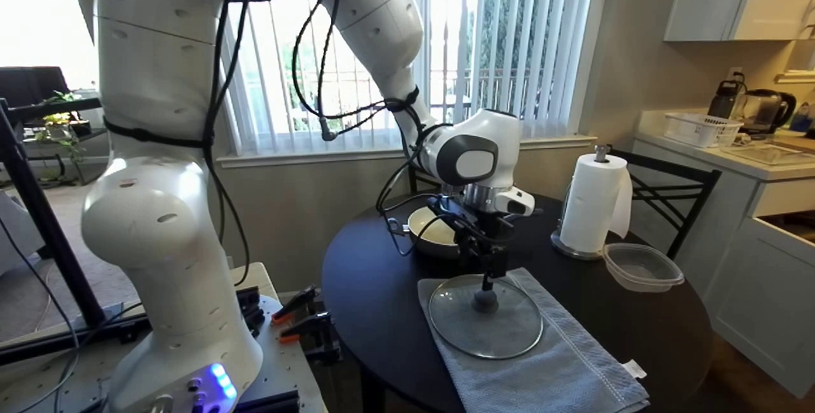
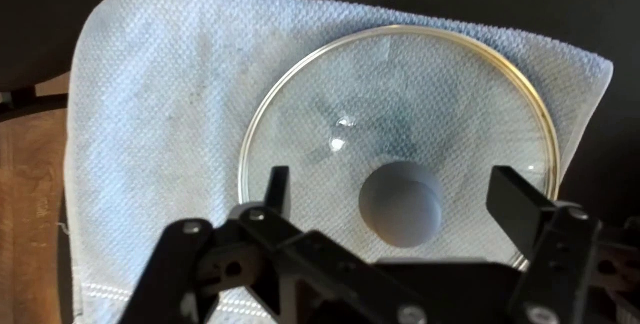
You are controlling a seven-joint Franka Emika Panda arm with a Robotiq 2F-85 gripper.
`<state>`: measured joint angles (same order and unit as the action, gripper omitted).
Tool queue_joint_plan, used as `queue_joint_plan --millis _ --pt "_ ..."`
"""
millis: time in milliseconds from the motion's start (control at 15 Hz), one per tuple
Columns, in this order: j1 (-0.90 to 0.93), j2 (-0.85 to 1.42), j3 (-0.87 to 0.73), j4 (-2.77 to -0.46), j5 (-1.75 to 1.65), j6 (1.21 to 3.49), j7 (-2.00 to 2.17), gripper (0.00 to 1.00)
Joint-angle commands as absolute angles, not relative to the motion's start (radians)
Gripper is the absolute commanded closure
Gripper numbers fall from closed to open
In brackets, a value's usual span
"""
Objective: Lift the lid from the towel and use it to cover the pan
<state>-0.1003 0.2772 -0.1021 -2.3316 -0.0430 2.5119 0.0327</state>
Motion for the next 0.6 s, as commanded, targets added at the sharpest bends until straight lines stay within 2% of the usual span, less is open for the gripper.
queue_joint_plan --millis 0,533 --pt "-0.083 0.367 -0.073 -2.302 -0.02 2.507 0.023 0.0" --pt "-0.095 0.564 -0.055 -2.22 -0.026 2.614 -0.003 0.0"
